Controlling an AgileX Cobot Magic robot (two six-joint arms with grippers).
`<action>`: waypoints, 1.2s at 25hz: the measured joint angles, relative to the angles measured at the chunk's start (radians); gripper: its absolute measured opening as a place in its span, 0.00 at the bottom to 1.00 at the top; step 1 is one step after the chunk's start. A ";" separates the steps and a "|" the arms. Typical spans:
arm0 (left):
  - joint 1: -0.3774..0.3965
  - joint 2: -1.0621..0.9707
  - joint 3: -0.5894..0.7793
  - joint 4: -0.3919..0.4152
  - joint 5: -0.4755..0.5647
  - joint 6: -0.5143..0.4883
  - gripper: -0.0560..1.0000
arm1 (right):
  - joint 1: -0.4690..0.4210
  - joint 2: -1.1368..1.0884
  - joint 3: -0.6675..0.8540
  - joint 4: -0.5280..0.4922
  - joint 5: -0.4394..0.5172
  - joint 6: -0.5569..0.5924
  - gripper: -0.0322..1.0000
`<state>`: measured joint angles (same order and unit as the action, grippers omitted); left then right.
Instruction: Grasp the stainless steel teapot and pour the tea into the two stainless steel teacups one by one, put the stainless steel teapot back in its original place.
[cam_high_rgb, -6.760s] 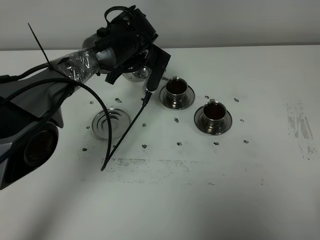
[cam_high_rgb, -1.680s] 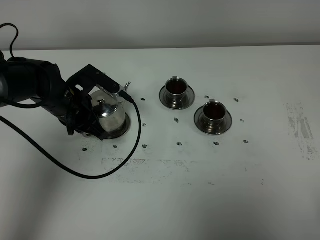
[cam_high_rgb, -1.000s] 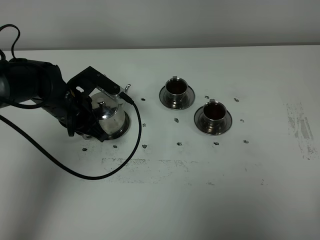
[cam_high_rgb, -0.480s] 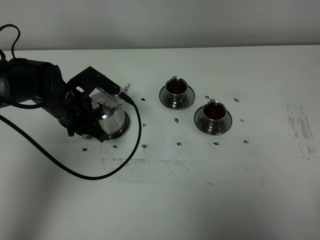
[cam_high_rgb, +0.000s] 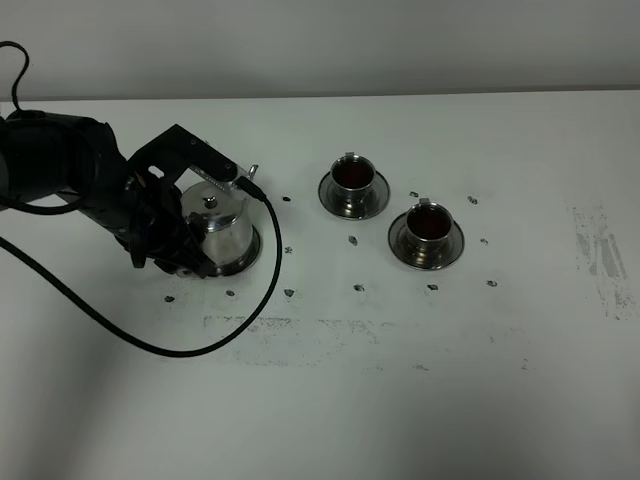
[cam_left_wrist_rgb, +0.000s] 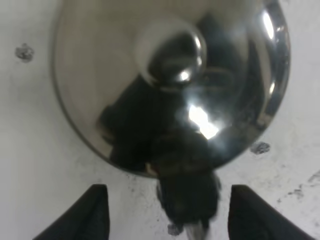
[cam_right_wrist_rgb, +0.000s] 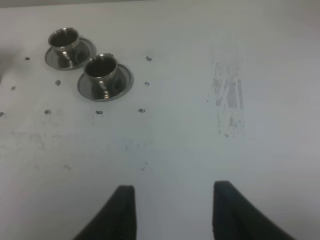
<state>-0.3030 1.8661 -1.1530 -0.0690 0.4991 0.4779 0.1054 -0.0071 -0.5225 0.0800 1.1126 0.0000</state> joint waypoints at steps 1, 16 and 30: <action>0.000 -0.017 0.000 -0.005 0.010 0.000 0.54 | 0.000 0.000 0.000 0.000 0.000 0.000 0.37; 0.000 -0.446 0.000 -0.009 0.193 -0.213 0.50 | 0.000 0.000 0.000 0.000 0.000 0.000 0.37; 0.000 -0.660 0.011 0.111 0.489 -0.469 0.38 | 0.000 0.000 0.000 0.000 0.000 0.000 0.37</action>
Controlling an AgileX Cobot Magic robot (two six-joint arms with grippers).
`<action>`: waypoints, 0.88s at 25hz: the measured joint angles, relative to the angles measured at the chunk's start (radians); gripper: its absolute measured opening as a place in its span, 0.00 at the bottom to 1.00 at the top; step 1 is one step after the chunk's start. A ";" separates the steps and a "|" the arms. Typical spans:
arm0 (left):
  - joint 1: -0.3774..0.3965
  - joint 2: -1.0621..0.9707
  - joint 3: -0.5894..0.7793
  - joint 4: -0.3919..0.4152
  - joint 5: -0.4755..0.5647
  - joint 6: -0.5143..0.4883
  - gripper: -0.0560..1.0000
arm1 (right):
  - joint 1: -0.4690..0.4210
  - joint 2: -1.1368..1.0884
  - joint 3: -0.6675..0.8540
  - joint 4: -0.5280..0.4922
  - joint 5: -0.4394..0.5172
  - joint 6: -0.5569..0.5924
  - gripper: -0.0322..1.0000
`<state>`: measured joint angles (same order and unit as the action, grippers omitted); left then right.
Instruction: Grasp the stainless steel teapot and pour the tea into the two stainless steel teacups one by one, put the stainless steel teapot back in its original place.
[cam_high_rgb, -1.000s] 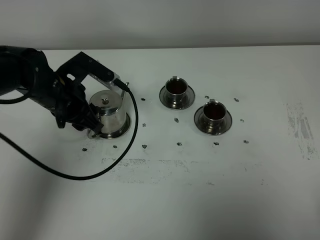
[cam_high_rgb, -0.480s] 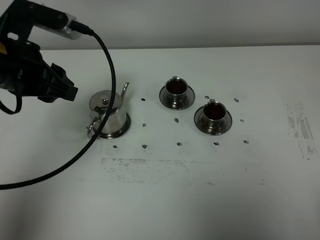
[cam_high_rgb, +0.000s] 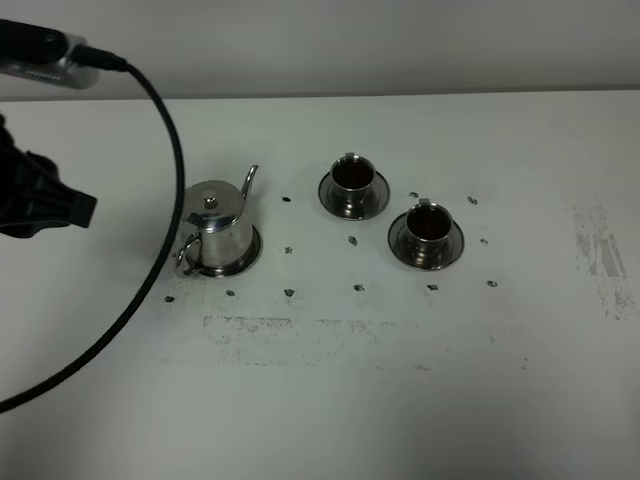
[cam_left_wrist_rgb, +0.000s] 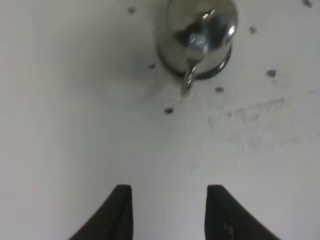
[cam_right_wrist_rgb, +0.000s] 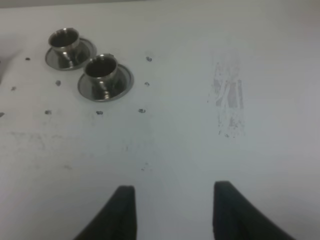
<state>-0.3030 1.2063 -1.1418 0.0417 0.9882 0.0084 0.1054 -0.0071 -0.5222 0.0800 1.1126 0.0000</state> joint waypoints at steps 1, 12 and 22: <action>0.000 -0.029 0.012 0.017 0.017 -0.008 0.37 | 0.000 0.000 0.000 0.000 0.000 0.000 0.37; 0.204 -0.552 0.397 -0.012 0.092 -0.008 0.36 | 0.000 0.000 0.000 0.000 0.000 0.000 0.37; 0.233 -0.939 0.625 -0.028 0.112 -0.008 0.36 | 0.000 0.000 0.000 0.000 0.000 0.000 0.37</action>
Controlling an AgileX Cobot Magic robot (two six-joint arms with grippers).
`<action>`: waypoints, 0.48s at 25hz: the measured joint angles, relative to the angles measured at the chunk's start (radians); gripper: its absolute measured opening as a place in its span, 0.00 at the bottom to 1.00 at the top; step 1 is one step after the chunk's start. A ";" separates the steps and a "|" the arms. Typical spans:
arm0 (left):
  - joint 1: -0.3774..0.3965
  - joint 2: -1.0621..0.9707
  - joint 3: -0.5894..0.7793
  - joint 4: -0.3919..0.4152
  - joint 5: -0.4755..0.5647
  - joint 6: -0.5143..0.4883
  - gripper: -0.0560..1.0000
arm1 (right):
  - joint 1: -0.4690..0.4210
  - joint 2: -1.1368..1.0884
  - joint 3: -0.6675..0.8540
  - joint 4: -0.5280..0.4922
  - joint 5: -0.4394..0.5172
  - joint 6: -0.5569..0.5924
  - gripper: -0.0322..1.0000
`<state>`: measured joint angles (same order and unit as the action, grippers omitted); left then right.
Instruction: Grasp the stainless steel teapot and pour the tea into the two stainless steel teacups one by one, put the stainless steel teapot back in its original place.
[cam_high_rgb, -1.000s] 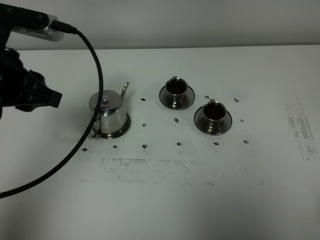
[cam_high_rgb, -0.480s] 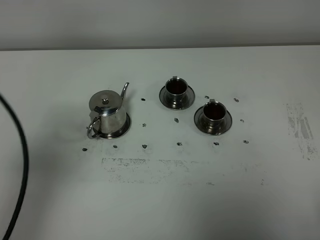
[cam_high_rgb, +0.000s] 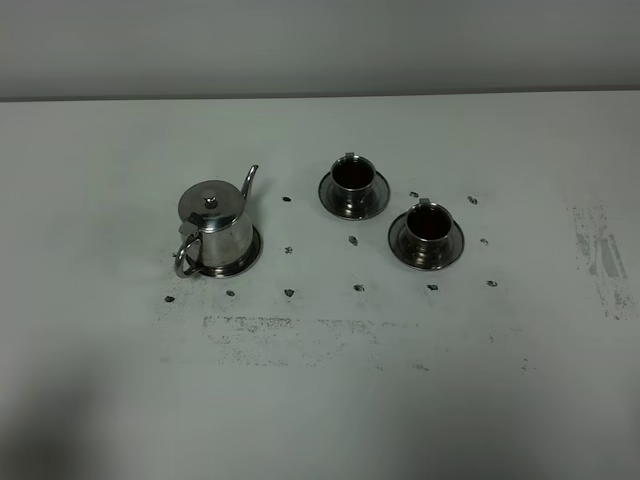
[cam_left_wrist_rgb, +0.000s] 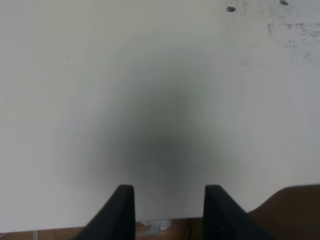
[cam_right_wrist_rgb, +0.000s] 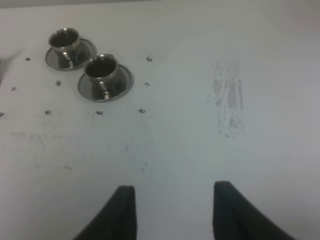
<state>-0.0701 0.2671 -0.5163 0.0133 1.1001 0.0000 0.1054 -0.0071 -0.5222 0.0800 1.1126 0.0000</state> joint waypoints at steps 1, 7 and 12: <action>0.000 -0.020 0.007 0.000 0.000 0.000 0.36 | 0.000 0.000 0.000 0.000 0.000 0.000 0.37; 0.000 -0.110 0.055 -0.002 -0.030 0.000 0.36 | 0.000 0.000 0.000 0.000 0.000 0.000 0.37; 0.000 -0.173 0.059 -0.013 -0.037 0.000 0.36 | 0.000 0.000 0.000 0.000 0.000 0.000 0.37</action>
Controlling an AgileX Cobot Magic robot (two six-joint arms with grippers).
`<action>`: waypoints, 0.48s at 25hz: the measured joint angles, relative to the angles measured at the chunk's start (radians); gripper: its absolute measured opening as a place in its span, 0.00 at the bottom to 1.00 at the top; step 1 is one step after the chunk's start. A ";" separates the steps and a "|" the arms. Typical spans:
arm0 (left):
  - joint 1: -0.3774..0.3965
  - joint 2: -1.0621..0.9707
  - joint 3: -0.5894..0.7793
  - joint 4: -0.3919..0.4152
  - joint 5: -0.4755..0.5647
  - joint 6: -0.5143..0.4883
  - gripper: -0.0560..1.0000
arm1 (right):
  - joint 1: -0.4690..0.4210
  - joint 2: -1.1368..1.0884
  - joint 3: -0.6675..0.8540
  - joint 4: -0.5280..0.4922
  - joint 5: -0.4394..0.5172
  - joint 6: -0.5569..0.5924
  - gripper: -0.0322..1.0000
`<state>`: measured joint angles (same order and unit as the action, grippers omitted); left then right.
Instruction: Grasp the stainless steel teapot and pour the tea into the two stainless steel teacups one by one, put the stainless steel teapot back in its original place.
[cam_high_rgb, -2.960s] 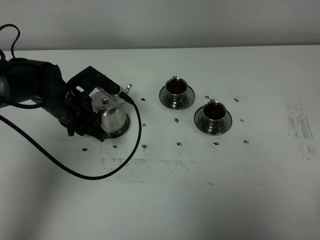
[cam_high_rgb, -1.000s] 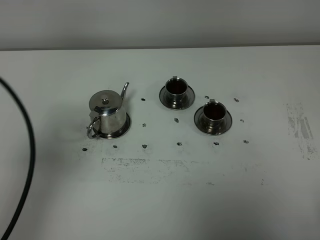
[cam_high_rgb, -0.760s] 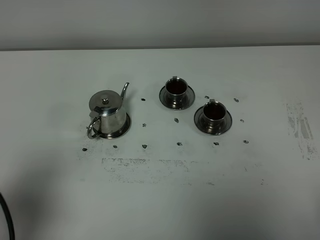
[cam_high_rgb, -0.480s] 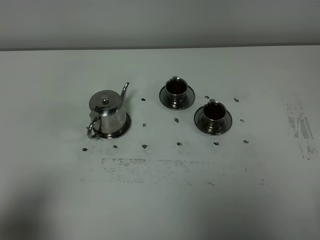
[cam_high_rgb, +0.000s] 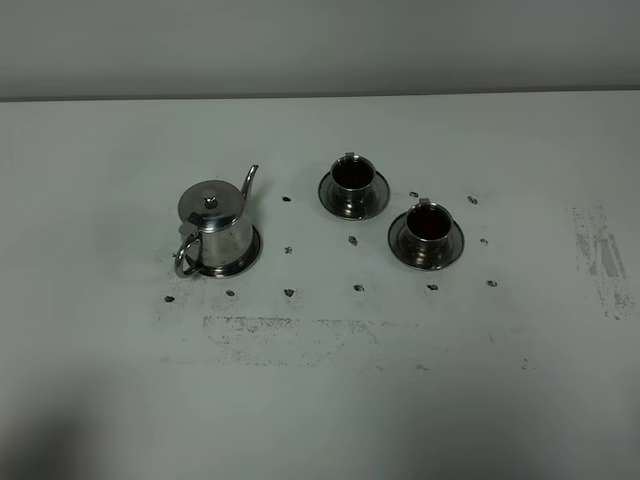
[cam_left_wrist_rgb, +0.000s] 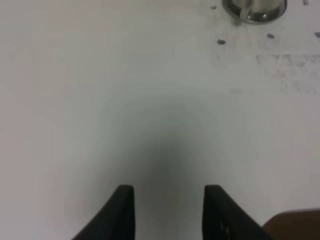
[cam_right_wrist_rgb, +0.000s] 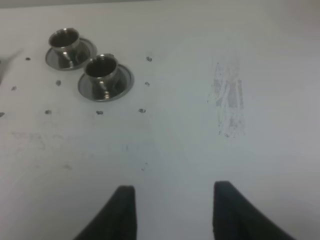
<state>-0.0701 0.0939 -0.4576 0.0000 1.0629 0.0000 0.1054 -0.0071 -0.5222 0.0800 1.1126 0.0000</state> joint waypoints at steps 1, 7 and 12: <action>0.000 -0.013 0.000 0.000 0.000 0.000 0.36 | 0.000 0.000 0.000 0.000 0.000 0.000 0.37; 0.000 -0.087 0.000 0.000 0.001 0.000 0.36 | 0.000 0.000 0.000 0.000 0.000 0.000 0.37; 0.000 -0.097 0.000 0.000 0.001 0.000 0.36 | 0.000 0.000 0.000 0.000 0.000 0.000 0.37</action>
<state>-0.0701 -0.0030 -0.4576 0.0000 1.0640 0.0000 0.1054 -0.0071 -0.5222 0.0800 1.1126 0.0000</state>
